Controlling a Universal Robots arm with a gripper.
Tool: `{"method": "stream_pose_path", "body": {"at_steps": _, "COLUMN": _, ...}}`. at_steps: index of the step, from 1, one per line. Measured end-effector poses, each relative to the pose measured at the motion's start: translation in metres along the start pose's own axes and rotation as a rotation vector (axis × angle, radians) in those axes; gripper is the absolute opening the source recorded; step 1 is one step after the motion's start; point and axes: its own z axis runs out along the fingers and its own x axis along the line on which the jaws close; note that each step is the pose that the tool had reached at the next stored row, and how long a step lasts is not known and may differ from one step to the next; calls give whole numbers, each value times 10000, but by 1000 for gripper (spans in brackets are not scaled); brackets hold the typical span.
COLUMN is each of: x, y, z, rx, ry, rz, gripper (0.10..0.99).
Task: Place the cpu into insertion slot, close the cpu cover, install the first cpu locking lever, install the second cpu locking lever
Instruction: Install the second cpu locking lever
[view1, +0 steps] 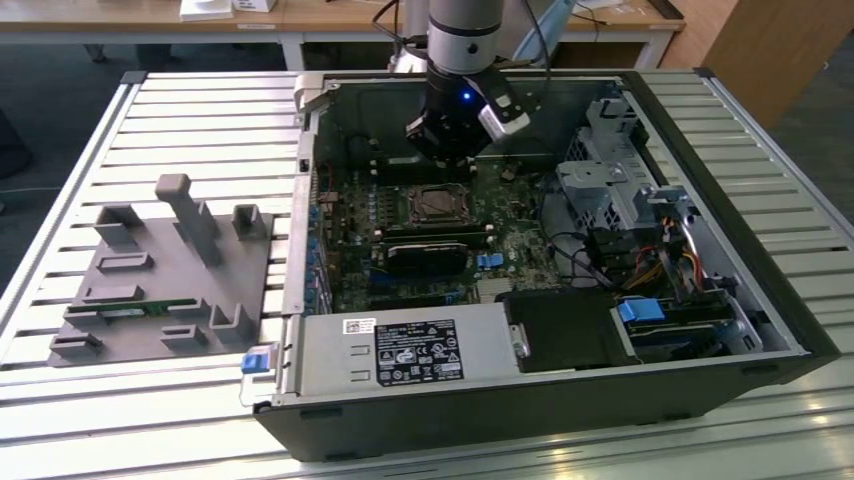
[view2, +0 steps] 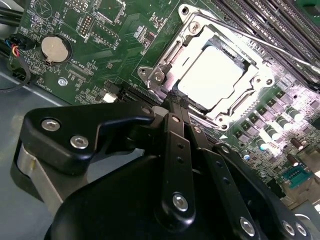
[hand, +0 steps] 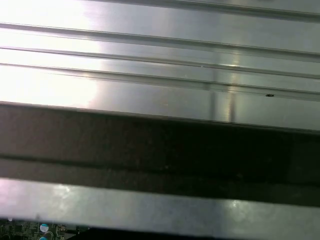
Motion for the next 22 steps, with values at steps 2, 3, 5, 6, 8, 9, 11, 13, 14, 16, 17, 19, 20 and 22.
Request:
{"method": "stream_pose_path", "body": {"at_steps": 2, "x": 1, "y": -7, "z": 0, "rx": 0, "ry": 0, "rz": 0, "gripper": 106}}
{"method": "stream_pose_path", "body": {"at_steps": 3, "x": 1, "y": -10, "z": 0, "rx": 0, "ry": 0, "rz": 1, "gripper": 106}}
{"method": "stream_pose_path", "body": {"at_steps": 5, "x": 1, "y": -18, "z": 1, "rx": 0, "ry": 0, "rz": 0, "gripper": 106}}
{"method": "stream_pose_path", "body": {"at_steps": 6, "x": 2, "y": -22, "z": 1, "rx": -1, "ry": 0, "rz": 0, "gripper": 106}}
{"method": "stream_pose_path", "body": {"at_steps": 8, "x": 2, "y": -31, "z": 1, "rx": 0, "ry": 0, "rz": 1, "gripper": 106}}
{"method": "stream_pose_path", "body": {"at_steps": 9, "x": 3, "y": -35, "z": 1, "rx": -1, "ry": 0, "rz": 0, "gripper": 106}}
{"method": "stream_pose_path", "body": {"at_steps": 11, "x": 3, "y": -45, "z": 1, "rx": 0, "ry": 0, "rz": 0, "gripper": 106}}
{"method": "stream_pose_path", "body": {"at_steps": 13, "x": 4, "y": -56, "z": 1, "rx": 0, "ry": 0, "rz": 0, "gripper": 106}}
{"method": "stream_pose_path", "body": {"at_steps": 14, "x": 5, "y": -63, "z": 1, "rx": 0, "ry": 0, "rz": 1, "gripper": 106}}
{"method": "stream_pose_path", "body": {"at_steps": 16, "x": 6, "y": -81, "z": 1, "rx": 0, "ry": 0, "rz": 0, "gripper": 106}}
{"method": "stream_pose_path", "body": {"at_steps": 17, "x": 7, "y": -91, "z": 1, "rx": 0, "ry": 0, "rz": 0, "gripper": 106}}
{"method": "stream_pose_path", "body": {"at_steps": 19, "x": 8, "y": -112, "z": 2, "rx": -1, "ry": 0, "rz": 0, "gripper": 106}}
{"method": "stream_pose_path", "body": {"at_steps": 20, "x": 9, "y": -122, "z": 2, "rx": -1, "ry": -1, "rz": 0, "gripper": 106}}
{"method": "stream_pose_path", "body": {"at_steps": 22, "x": 11, "y": -145, "z": 2, "rx": 0, "ry": 0, "rz": 1, "gripper": 106}}
